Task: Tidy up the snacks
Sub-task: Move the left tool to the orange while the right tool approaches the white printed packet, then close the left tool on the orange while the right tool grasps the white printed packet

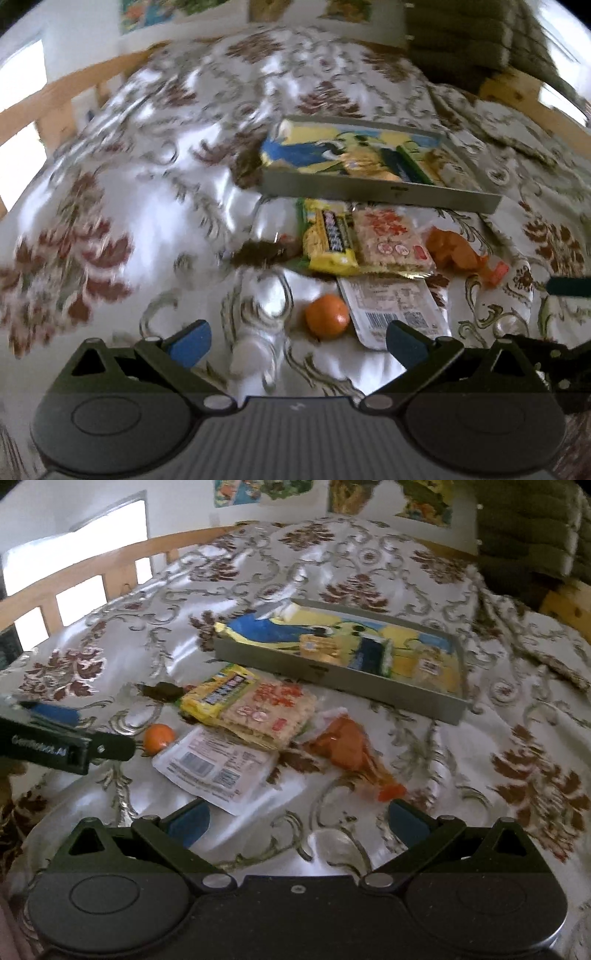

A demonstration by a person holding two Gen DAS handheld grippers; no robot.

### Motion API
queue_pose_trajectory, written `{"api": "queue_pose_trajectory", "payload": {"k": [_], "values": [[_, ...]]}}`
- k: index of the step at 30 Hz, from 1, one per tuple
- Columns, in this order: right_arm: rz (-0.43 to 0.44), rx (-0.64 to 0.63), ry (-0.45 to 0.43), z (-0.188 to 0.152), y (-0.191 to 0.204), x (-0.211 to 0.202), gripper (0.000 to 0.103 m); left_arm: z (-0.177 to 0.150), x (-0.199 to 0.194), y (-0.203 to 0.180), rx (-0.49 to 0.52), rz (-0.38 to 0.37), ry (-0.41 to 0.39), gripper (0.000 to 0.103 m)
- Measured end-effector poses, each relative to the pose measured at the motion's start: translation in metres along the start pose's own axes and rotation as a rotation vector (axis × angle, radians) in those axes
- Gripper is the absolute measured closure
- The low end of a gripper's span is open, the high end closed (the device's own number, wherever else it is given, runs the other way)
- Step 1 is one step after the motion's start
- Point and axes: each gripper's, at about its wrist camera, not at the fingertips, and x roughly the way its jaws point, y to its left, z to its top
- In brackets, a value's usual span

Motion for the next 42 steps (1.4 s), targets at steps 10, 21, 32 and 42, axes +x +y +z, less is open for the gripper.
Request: {"api": "queue_pose_trajectory", "payload": {"k": [10,21,32,42], "values": [[0.103,-0.044,0.009,0.010,-0.002,0.032,0.001,0.001,0.014,-0.004,0.414,-0.070,-0.089,0.000],[0.115,-0.203,0.031,0.002,0.024,0.052,0.002,-0.002,0.037,-0.001,0.652,-0.217,-0.071,0.013],[-0.019,-0.455,-0.071,-0.005,0.058,0.070,0.015,0.001,0.053,0.009,0.534,-0.266,-0.041,0.035],[-0.101,-0.632,-0.174,-0.016,0.079,0.063,0.035,0.003,0.053,0.009,0.383,-0.233,-0.061,0.054]]}}
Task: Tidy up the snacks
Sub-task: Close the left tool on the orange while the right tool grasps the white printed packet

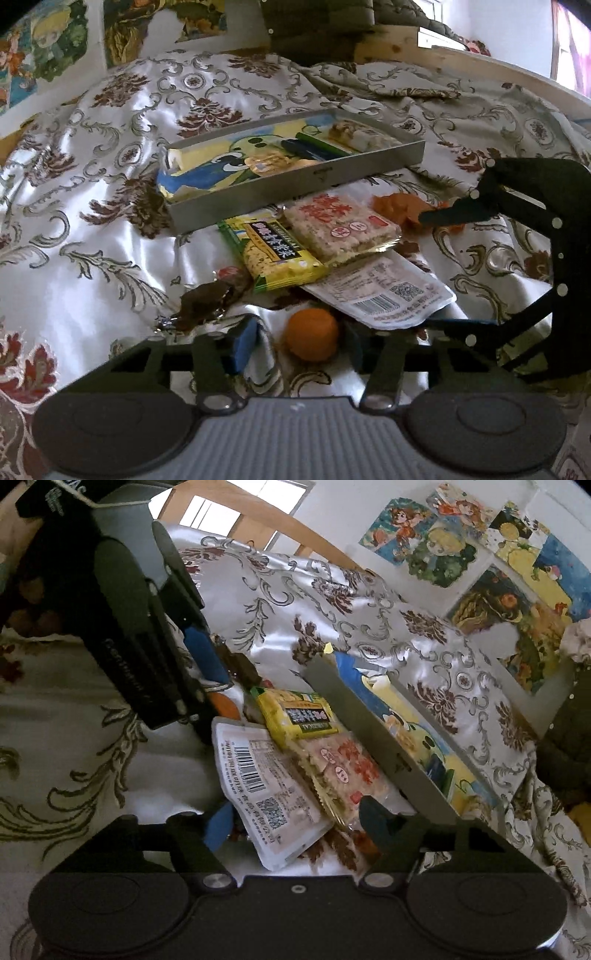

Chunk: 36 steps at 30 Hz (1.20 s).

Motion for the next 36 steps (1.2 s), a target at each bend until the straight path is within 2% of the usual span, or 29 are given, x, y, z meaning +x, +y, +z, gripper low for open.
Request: {"api": "queue_pose_trajectory", "payload": {"k": [1,2,3,8,13,18,19,20,21,22,23,30,36], "values": [[-0.010,-0.004,-0.002,0.000,0.001,0.000,0.045,0.000,-0.001,-0.002,0.004,0.014,0.000,0.060],[-0.021,-0.009,-0.002,0.001,0.001,0.000,0.054,0.000,-0.001,-0.002,0.004,0.025,-0.002,0.061],[-0.030,-0.012,-0.003,0.002,0.002,0.001,0.056,0.001,-0.002,-0.003,-0.001,0.026,-0.004,0.062],[-0.042,-0.004,-0.008,0.002,0.002,0.001,0.060,0.001,-0.003,-0.007,0.002,0.047,-0.015,0.063],[-0.041,-0.040,0.004,0.001,0.009,0.016,0.057,0.000,0.004,-0.021,0.099,0.090,0.004,0.062],[-0.067,-0.085,-0.012,0.003,0.014,0.031,0.055,-0.001,0.011,-0.016,0.075,0.078,0.023,0.055],[-0.065,-0.086,-0.012,0.003,0.014,0.032,0.060,-0.002,0.011,-0.016,0.073,0.076,0.023,0.057],[-0.060,-0.089,-0.016,0.004,0.013,0.033,0.072,-0.001,0.010,-0.017,0.074,0.078,0.021,0.059],[-0.056,-0.096,-0.018,0.004,0.013,0.033,0.077,-0.002,0.009,-0.018,0.075,0.081,0.018,0.062],[-0.055,-0.104,-0.022,0.005,0.014,0.032,0.089,-0.001,0.008,-0.018,0.080,0.086,0.014,0.064],[-0.058,-0.117,-0.029,0.005,0.015,0.031,0.092,-0.001,0.007,-0.019,0.083,0.087,0.013,0.065],[-0.084,-0.139,-0.068,0.012,0.014,0.016,0.098,0.003,-0.003,-0.012,0.027,0.091,-0.005,0.066],[-0.044,-0.088,-0.074,0.022,0.010,-0.011,0.102,0.007,-0.017,-0.010,-0.020,0.114,-0.017,0.066]]}}
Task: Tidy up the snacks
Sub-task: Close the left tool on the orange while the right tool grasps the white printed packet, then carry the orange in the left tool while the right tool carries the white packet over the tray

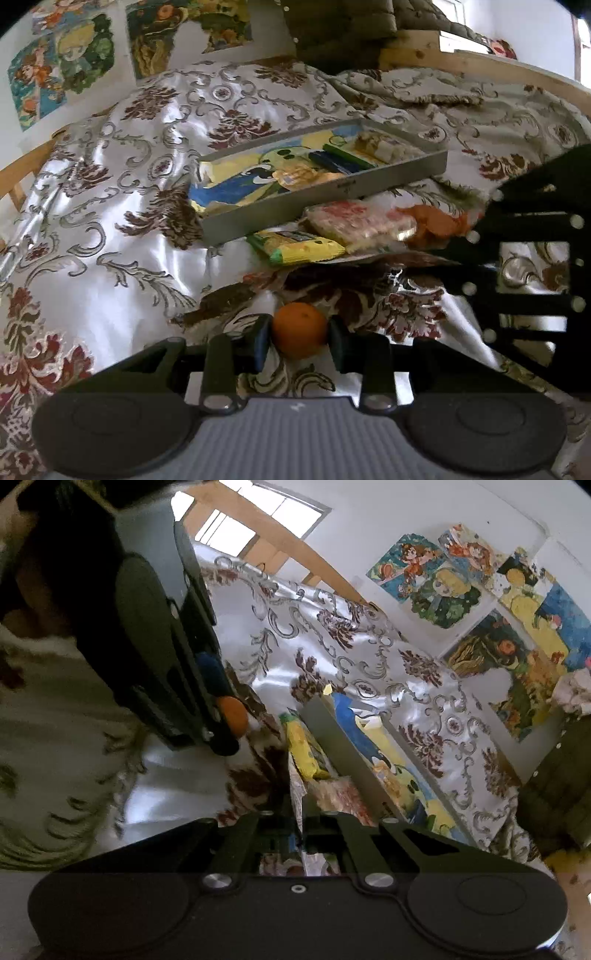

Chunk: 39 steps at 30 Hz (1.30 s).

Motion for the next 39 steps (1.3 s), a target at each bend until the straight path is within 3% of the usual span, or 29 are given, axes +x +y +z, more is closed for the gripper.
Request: {"api": "queue_pose_trajectory", "payload": {"k": [6,10,17,22,24,28,32,39], "values": [[0.039,0.094,0.017,0.005,-0.010,-0.022,0.102,0.001,-0.015,-0.011,0.012,-0.005,-0.002,0.067],[0.062,0.168,0.039,0.005,-0.016,-0.027,0.102,-0.001,-0.012,-0.027,0.072,-0.006,0.027,0.067],[0.109,0.452,0.068,0.002,-0.057,-0.045,0.101,0.006,-0.013,-0.032,-0.029,-0.045,0.037,0.067],[0.115,0.711,0.097,-0.014,-0.100,-0.037,0.097,0.012,-0.011,-0.032,-0.122,-0.071,0.022,0.067],[0.108,0.757,0.104,-0.021,-0.111,-0.031,0.096,0.013,-0.008,-0.033,-0.129,-0.074,0.023,0.067],[0.123,0.786,0.113,-0.027,-0.120,-0.017,0.091,0.010,-0.001,-0.030,-0.146,-0.082,0.031,0.067],[0.176,0.729,0.124,-0.021,-0.114,-0.009,0.083,0.008,0.003,-0.025,-0.173,-0.086,0.035,0.067],[0.196,0.625,0.161,-0.016,-0.093,0.005,0.086,0.007,0.006,-0.021,-0.183,-0.089,0.032,0.067]]}}
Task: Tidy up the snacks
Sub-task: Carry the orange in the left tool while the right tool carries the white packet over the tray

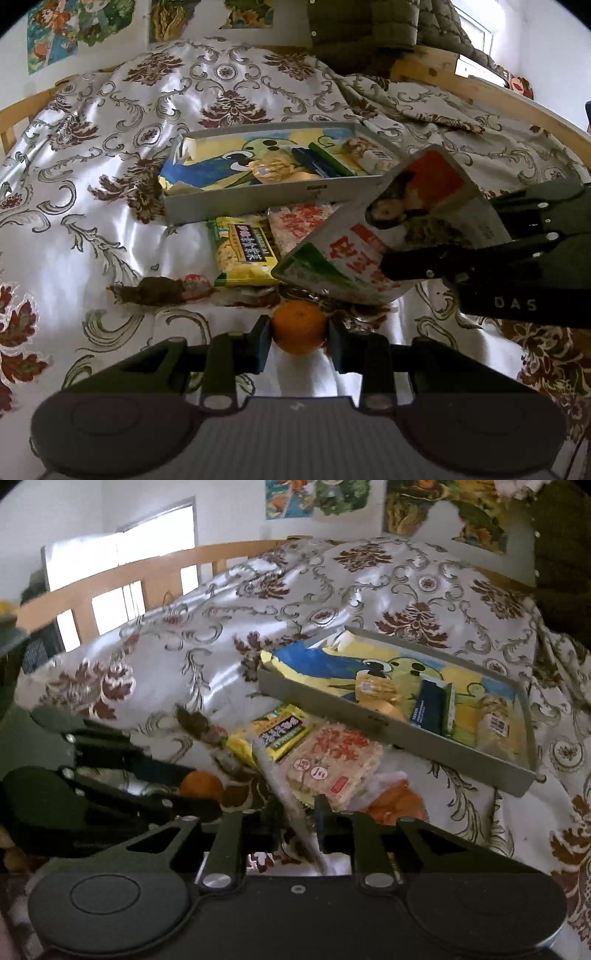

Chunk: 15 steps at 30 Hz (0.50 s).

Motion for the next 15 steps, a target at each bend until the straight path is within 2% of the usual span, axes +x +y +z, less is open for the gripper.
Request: {"api": "queue_pose_trajectory", "payload": {"k": [8,15], "values": [[-0.005,-0.004,-0.041,0.003,0.000,-0.015,0.096,0.003,-0.010,0.002,-0.029,-0.005,-0.027,0.067],[-0.015,0.018,-0.104,0.007,-0.005,-0.034,0.098,0.018,-0.023,0.005,-0.068,0.001,-0.069,0.067]]}}
